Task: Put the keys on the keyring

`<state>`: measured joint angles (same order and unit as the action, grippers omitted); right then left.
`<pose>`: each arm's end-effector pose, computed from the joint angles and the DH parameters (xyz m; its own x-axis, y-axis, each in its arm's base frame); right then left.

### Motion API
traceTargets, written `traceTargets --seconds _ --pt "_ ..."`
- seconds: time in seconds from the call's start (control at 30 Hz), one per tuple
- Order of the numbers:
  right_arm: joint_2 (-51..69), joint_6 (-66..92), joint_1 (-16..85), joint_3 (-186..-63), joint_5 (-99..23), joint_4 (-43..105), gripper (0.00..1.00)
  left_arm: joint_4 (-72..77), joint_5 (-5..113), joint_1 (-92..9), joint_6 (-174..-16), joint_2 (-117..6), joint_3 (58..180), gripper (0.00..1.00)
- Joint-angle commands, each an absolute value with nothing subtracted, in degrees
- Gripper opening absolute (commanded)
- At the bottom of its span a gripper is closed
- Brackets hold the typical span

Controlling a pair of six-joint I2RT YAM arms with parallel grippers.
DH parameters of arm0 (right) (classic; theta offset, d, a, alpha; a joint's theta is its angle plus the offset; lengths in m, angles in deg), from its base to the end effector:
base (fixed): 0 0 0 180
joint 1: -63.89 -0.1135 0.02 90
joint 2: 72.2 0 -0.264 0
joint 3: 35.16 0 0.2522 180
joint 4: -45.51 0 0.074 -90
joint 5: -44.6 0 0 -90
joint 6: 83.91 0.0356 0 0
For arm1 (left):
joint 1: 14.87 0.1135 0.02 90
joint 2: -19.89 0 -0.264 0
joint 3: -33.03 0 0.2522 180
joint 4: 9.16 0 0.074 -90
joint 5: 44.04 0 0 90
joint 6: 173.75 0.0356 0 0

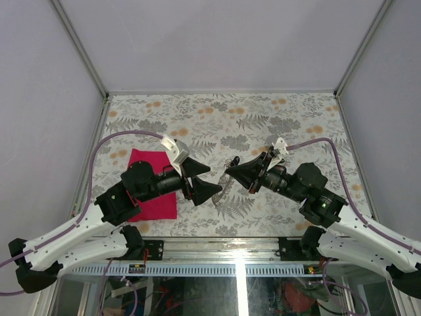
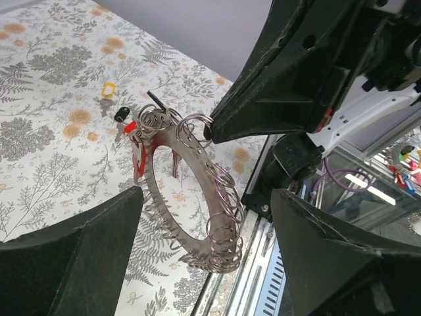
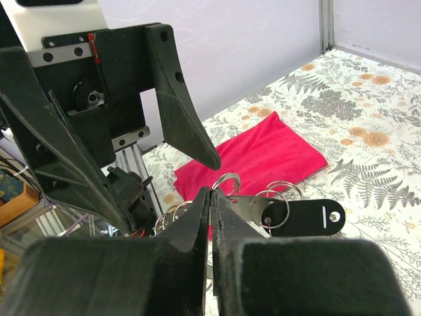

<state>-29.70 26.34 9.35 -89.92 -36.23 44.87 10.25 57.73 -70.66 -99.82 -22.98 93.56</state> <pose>0.0991 0.1489 0.3674 -0.2000 0.3081 -0.9301 -0.8798 0.3613 0.3089 0.0927 -0.1493 0.3663 -0.2723 -0.0814 -0.9588 0.8834 0.3739 -0.2827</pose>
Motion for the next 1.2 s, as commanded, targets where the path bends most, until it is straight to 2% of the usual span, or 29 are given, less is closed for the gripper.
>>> traceTargets --seconds 0.0,0.2,0.5,0.73,1.0,1.03,1.17 --pt "-29.28 28.51 9.04 -93.35 -38.00 51.30 0.00 7.73 56.10 -70.60 -97.65 -24.62 93.64 0.81" --pt "-28.96 30.38 9.00 -93.00 -40.13 52.33 0.00 7.65 57.57 -70.62 -97.24 -26.49 93.55 0.76" --pt "-29.07 31.98 9.00 -92.92 -42.75 53.22 0.00 9.72 58.68 -70.69 -96.32 -28.08 93.47 0.57" --pt "-28.89 32.82 9.04 -92.92 -42.88 53.24 0.00 10.38 58.74 -70.73 -95.99 -28.67 93.61 0.36" --pt "-30.04 31.79 9.02 -92.49 -41.88 51.30 0.00 11.63 57.86 -70.69 -95.88 -29.16 94.44 0.08" --pt "-30.40 31.50 9.00 -92.32 -41.81 50.98 0.00 11.92 57.56 -70.71 -95.92 -29.20 94.58 0.02" --pt "-31.94 29.89 9.00 -91.82 -41.40 48.92 0.01 12.74 56.87 -70.72 -96.05 -29.05 94.94 0.00"
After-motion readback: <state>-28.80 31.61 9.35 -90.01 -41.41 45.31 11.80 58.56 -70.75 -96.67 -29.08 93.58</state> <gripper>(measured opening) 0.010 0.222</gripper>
